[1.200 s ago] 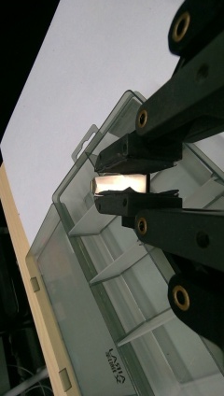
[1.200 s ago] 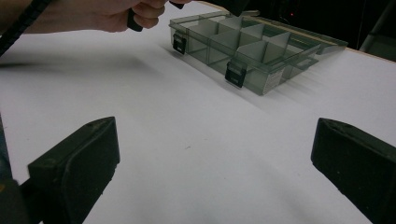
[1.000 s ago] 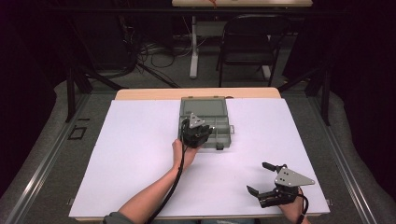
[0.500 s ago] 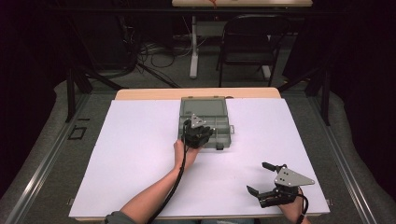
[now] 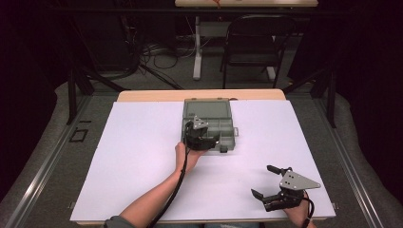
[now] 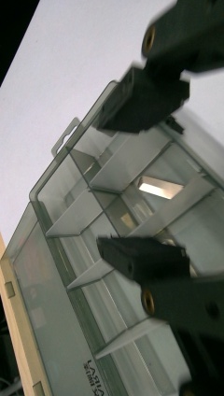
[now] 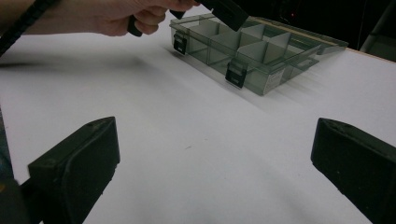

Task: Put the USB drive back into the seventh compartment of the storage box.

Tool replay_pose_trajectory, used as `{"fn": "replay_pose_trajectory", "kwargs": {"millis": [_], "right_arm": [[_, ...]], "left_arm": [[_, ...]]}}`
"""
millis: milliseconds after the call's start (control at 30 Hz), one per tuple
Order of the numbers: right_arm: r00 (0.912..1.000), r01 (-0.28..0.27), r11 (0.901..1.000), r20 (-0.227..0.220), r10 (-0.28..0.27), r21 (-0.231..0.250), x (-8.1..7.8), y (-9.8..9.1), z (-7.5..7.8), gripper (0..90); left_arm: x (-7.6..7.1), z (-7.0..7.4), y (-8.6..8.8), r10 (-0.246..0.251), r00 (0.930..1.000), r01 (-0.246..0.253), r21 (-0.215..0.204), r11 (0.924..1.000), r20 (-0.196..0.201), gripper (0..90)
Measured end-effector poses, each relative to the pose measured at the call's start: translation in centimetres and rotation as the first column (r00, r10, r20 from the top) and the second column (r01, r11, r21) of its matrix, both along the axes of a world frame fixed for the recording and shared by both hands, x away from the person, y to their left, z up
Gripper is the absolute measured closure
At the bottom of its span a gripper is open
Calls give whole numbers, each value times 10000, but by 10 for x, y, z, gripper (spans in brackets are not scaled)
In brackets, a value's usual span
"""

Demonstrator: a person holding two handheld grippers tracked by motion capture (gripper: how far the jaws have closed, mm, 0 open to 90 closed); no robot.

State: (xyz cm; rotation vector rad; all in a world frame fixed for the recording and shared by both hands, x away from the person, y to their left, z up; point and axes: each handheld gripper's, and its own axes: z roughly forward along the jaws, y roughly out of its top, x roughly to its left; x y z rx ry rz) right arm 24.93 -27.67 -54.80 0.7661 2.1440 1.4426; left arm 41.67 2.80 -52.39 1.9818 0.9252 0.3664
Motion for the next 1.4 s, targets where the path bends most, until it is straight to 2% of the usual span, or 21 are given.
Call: {"fn": "replay_pose_trajectory", "kwargs": {"millis": [100, 167, 333, 500, 767, 933, 1400], "right_arm": [[10000, 19, 10000, 20, -19, 27, 0, 0, 0, 5], [10000, 7, 10000, 24, -7, 14, 0, 1, 0, 5], [10000, 7, 10000, 21, -7, 14, 0, 1, 0, 5], [10000, 16, 10000, 12, -16, 18, -1, 1, 0, 5], [10000, 16, 10000, 0, -16, 1, -1, 1, 0, 5], [10000, 18, 10000, 0, -18, -10, -1, 1, 0, 5], [10000, 11, 10000, -6, -11, -26, -1, 2, 0, 6]], "left_arm": [[-4, 8, 9, -169, 9999, 169, 53, 9998, 16, 219], [-8, 13, 15, -274, 9995, 272, 108, 9996, 169, 157], [-18, 24, 31, -446, 9989, 444, 161, 9989, 140, 75], [-32, 29, 46, -466, 9985, 462, 161, 9988, 276, 19], [-61, 32, 69, -471, 9972, 466, 113, 9989, 577, 2], [-78, 31, 84, -322, 9958, 333, -119, 9994, 856, 1], [-119, 14, 122, 270, 9899, -190, -586, 9981, 1390, 0]]}}
